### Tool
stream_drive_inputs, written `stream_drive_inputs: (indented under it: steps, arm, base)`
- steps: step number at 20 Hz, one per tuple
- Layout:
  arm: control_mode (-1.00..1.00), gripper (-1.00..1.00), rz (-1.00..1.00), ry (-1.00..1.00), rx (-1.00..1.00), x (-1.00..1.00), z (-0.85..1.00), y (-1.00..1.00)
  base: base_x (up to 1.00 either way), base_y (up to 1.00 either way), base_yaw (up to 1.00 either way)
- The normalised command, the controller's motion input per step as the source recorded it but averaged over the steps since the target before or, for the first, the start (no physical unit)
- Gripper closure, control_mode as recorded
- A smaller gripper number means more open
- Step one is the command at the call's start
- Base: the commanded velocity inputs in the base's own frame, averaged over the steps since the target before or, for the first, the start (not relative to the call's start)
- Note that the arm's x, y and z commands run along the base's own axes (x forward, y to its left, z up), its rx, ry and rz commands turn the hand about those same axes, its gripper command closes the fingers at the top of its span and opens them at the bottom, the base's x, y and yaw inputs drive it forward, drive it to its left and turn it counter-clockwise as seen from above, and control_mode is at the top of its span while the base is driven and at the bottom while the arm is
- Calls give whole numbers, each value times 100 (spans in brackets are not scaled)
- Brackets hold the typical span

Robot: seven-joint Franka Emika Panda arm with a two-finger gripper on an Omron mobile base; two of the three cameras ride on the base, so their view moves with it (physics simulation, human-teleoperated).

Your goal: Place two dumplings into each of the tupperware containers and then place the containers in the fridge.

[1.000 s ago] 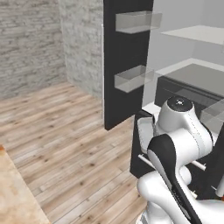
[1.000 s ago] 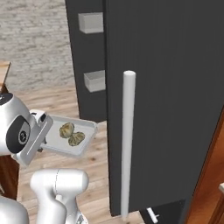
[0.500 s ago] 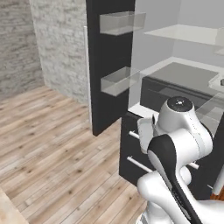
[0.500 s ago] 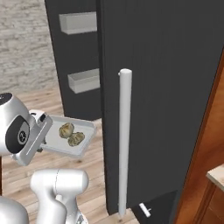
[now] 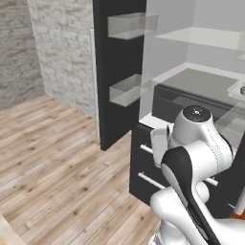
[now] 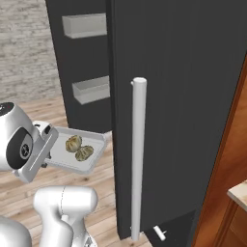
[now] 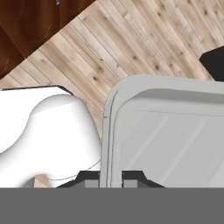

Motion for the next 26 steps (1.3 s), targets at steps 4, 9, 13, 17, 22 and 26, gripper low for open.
stream_drive_inputs:
  steps: [4,9,13,17,22,26]
  arm:
    - [100,100,0,0,0,0,0,0]
    - [100,100,0,0,0,0,0,0]
    - [100,100,0,0,0,0,0,0]
    - [100,100,0,0,0,0,0,0]
    - [100,100,0,0,0,0,0,0]
    - [100,100,0,0,0,0,0,0]
  base:
    - [100,89,0]
    - [100,54,-2]
    - [100,4,-42]
    - [59,7,-69]
    - [-24,-35,-69]
    - [67,23,-56]
